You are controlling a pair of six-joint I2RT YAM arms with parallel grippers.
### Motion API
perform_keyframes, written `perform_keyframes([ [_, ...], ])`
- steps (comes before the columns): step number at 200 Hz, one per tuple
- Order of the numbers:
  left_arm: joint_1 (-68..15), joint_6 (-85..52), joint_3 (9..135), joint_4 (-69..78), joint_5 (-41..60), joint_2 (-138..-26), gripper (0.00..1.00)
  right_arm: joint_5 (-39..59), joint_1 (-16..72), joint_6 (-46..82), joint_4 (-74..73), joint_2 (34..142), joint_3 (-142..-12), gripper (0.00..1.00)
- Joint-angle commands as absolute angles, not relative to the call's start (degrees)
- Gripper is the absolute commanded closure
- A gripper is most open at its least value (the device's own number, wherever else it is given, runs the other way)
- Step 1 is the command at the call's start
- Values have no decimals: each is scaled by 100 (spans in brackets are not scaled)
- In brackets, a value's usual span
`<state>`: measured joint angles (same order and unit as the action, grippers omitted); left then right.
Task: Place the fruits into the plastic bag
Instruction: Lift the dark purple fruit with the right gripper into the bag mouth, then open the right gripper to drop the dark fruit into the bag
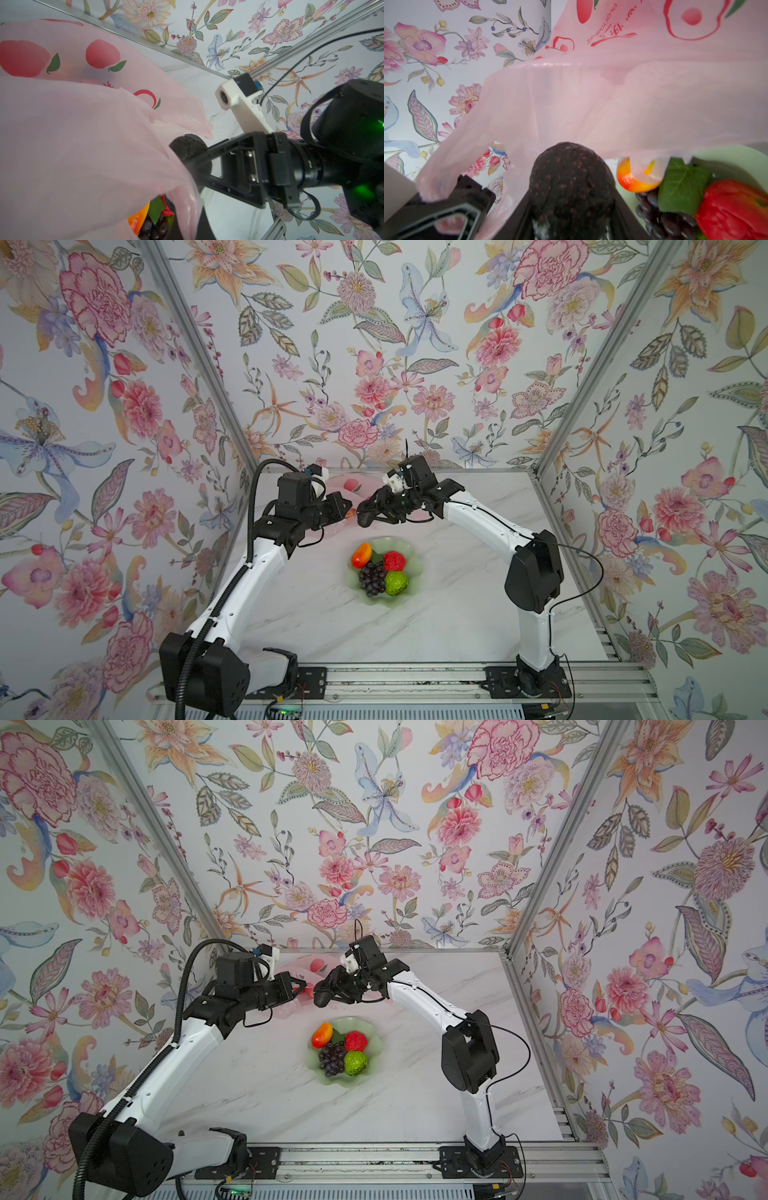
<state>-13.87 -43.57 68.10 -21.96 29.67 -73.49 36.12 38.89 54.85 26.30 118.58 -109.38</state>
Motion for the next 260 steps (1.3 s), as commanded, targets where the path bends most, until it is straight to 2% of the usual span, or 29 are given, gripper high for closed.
perform_keyframes([
  [1, -1401, -4422, 6802, -2083, 3085, -7283, 100, 3882, 3876, 5851, 2337, 12293, -11531, 60],
  [89, -1406, -4541, 6986, -1745, 3310, -7497, 100, 4194, 3935, 6530, 1785, 13528, -12036, 58],
  [128, -1481, -4605, 6884, -1328, 3678, -7447, 100, 3701, 3745, 6732, 2041, 14035, -12475, 56],
  [165, -1540, -4667, 6592, -996, 3969, -7235, 100, 2901, 3373, 6478, 2874, 14642, -13529, 52],
  [187, -1531, -4659, 6379, -958, 4056, -7057, 100, 2510, 3224, 6421, 2752, 14793, -13781, 45],
  [201, -1530, -4642, 6241, -1020, 4040, -6952, 100, 2452, 3094, 6441, 2496, 14851, -13860, 35],
  [207, -1531, -4627, 6185, -1073, 4014, -6916, 100, 2476, 3045, 6485, 2337, 14849, -13862, 24],
  [209, -1532, -4617, 6165, -1088, 4005, -6901, 100, 2478, 3018, 6497, 2285, 14859, -13863, 17],
  [211, -1537, -4615, 6151, -1107, 3996, -6893, 100, 2492, 2998, 6513, 2243, 14859, -13872, 5],
  [213, -1533, -4608, 6134, -1131, 3985, -6878, 100, 2497, 2982, 6524, 2200, 14866, -13872, 0],
  [260, -1531, -4623, 5799, -1335, 3703, -6695, 100, 2792, 2634, 6544, 1608, 14614, -13953, 1],
])
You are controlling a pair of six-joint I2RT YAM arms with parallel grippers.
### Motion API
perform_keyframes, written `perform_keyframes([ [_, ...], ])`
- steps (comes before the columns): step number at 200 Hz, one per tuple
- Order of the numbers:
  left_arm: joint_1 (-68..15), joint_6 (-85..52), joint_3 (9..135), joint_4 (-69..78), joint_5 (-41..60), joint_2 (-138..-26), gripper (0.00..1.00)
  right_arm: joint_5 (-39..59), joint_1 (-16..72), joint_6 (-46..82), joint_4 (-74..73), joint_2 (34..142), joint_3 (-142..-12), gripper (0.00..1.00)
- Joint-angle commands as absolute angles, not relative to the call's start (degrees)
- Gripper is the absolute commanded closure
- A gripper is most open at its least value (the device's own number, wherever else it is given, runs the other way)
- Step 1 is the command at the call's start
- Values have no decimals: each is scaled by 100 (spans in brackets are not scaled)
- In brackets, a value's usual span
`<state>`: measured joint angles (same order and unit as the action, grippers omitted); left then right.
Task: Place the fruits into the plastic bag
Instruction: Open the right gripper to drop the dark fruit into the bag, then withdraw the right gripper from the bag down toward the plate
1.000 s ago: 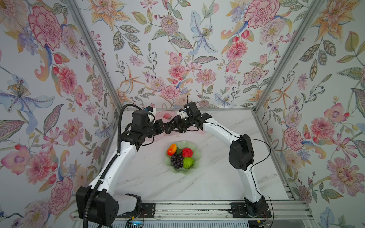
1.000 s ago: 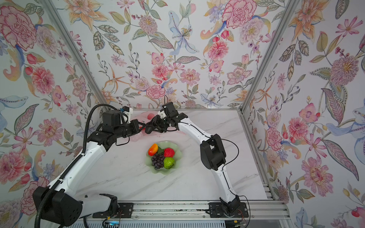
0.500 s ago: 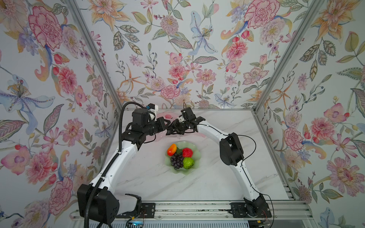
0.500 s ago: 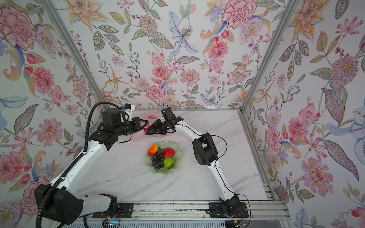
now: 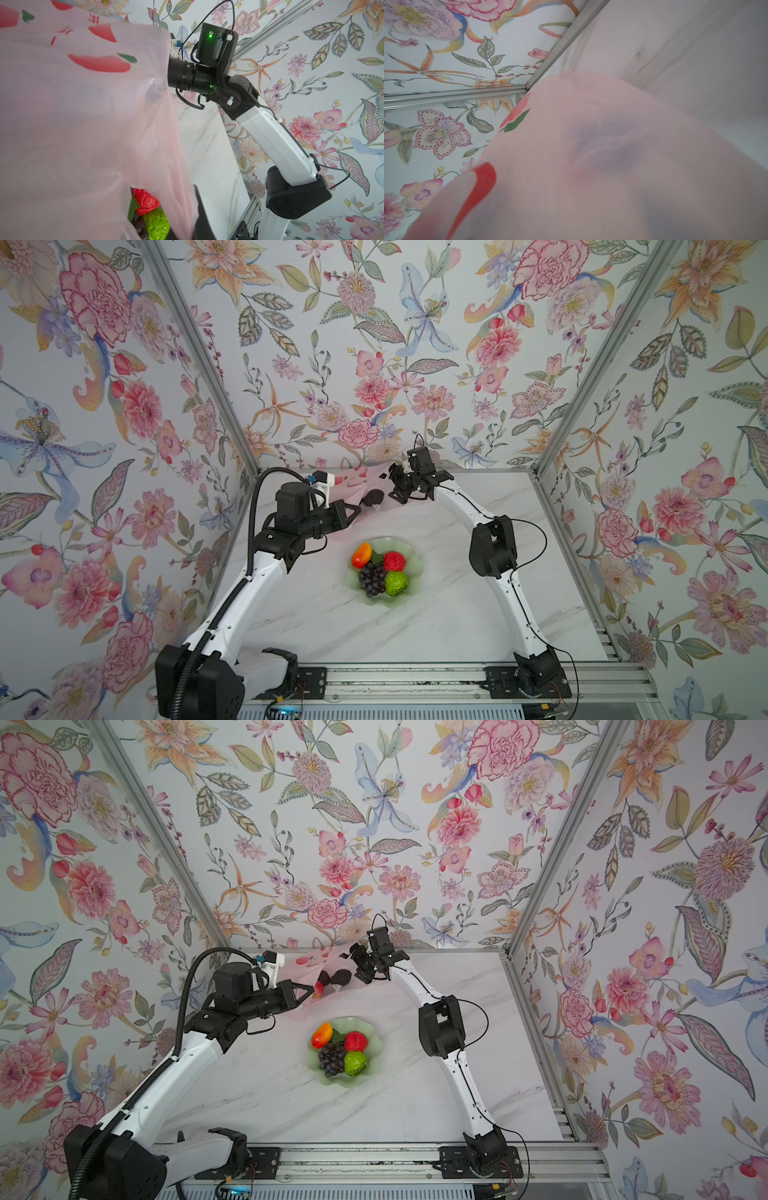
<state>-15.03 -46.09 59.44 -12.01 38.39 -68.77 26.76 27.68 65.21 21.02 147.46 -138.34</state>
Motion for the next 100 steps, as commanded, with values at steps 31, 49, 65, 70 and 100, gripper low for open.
perform_keyframes([
  [31, -1539, -4628, 5755, -1368, 3582, -6785, 100, 3085, 2524, 6517, 1505, 14334, -13915, 1],
  [49, -1532, -4662, 5783, -1304, 3512, -6857, 100, 3333, 2510, 6438, 2068, 14251, -13998, 1],
  [65, -1538, -4725, 5785, -1185, 3498, -6931, 100, 3540, 2535, 6182, 2611, 14124, -13925, 1],
  [70, -1533, -4744, 5785, -1149, 3498, -6958, 100, 3573, 2546, 6078, 2780, 14062, -13870, 1],
  [100, -1546, -4798, 5788, -1038, 3450, -7114, 100, 3716, 2663, 5537, 3358, 13567, -13213, 1],
])
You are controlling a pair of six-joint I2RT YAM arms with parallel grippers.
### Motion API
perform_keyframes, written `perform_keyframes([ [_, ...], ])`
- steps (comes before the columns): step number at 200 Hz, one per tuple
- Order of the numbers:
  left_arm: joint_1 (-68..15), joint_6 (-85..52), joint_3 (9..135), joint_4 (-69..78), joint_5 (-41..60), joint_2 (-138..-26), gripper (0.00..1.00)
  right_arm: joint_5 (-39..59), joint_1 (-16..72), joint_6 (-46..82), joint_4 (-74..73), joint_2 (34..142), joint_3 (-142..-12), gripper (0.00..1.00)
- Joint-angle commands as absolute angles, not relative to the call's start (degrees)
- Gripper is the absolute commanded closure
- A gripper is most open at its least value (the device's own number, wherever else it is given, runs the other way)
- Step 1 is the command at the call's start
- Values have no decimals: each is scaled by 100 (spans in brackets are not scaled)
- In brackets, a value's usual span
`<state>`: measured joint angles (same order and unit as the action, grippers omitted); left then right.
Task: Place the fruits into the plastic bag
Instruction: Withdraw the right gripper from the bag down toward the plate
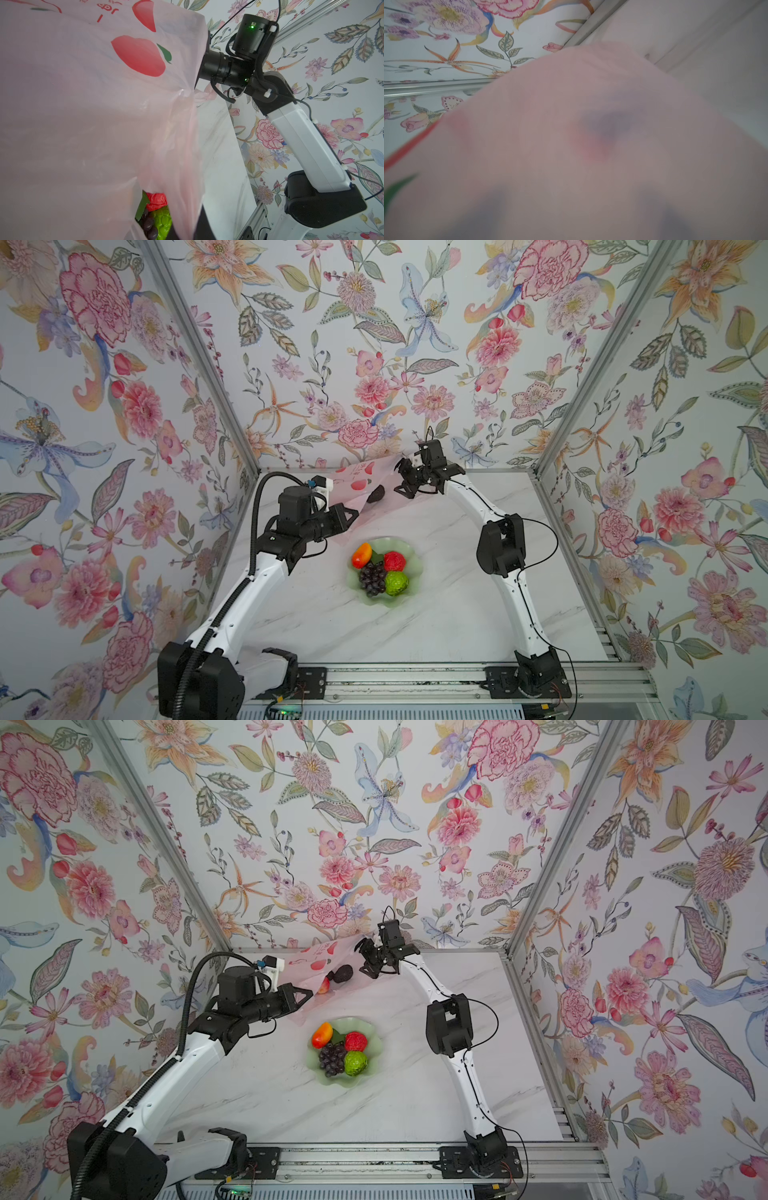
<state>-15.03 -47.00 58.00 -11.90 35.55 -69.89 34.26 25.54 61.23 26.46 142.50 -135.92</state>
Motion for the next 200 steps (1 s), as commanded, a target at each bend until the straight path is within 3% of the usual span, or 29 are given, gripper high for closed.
perform_keyframes([
  [1, -1542, -4799, 5786, -1038, 3452, -7121, 100, 3717, 2668, 5515, 3380, 13551, -13199, 1],
  [126, -1556, -4878, 5858, -1268, 2772, -6984, 100, 3015, 3406, 3551, 5431, 11768, -11319, 1],
  [200, -1529, -4931, 5838, -1264, 2539, -6953, 100, 2440, 4527, 3140, 5660, 11274, -10510, 1],
])
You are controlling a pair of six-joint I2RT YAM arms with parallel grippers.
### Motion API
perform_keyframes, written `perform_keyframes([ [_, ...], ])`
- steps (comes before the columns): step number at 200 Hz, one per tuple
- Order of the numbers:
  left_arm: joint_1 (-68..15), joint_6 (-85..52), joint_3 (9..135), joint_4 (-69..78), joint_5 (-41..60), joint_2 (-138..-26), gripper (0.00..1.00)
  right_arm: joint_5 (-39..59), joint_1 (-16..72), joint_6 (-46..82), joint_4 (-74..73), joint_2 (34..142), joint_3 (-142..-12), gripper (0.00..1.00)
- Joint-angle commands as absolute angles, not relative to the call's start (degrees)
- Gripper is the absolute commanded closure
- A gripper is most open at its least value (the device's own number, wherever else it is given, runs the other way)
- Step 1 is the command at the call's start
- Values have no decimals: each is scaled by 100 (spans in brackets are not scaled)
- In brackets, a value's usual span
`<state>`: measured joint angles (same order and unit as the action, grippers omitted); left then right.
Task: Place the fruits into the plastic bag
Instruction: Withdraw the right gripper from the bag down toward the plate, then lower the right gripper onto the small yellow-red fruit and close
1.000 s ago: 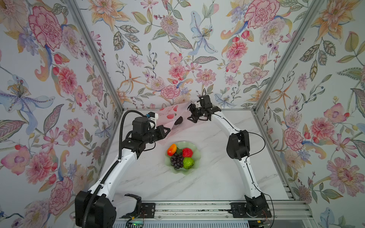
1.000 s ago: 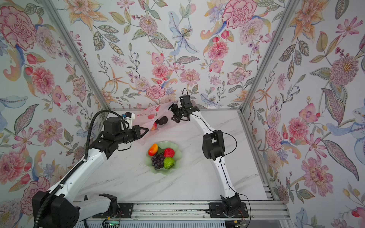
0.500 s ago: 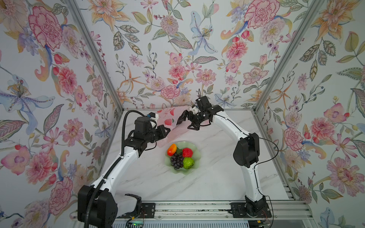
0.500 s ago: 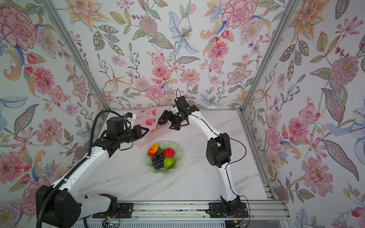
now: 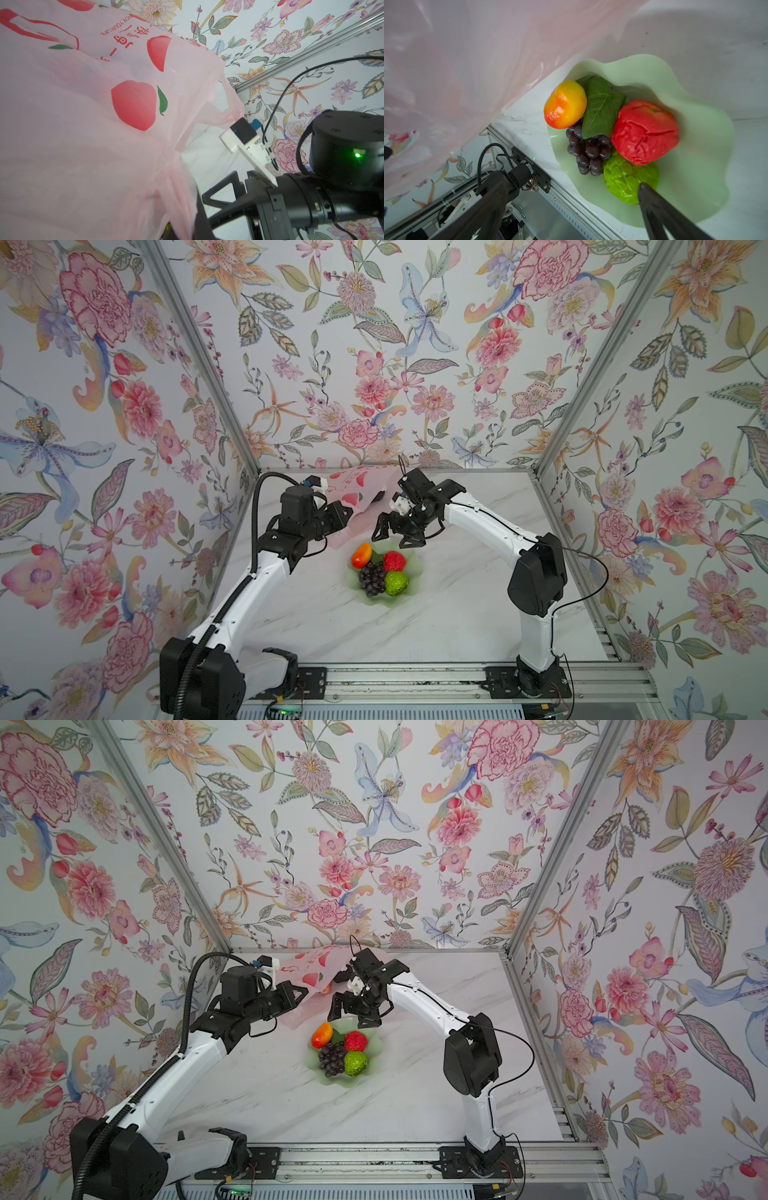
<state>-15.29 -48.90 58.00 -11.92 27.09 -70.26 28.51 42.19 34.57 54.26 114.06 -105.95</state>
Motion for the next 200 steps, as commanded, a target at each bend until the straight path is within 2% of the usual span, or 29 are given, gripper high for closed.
perform_keyframes([
  [1, -1529, -4931, 5841, -1260, 2539, -6952, 100, 2428, 4544, 3139, 5660, 11275, -10520, 1],
  [74, -1465, -4963, 5946, -1318, 2410, -7005, 100, 1432, 5148, 2914, 5665, 12473, -11775, 0],
  [125, -1429, -4907, 5994, -1495, 2261, -7000, 100, 959, 5131, 2905, 5687, 12994, -12227, 6],
  [200, -1389, -4804, 6034, -1669, 2179, -6980, 100, 953, 5038, 2953, 5694, 13652, -12904, 13],
])
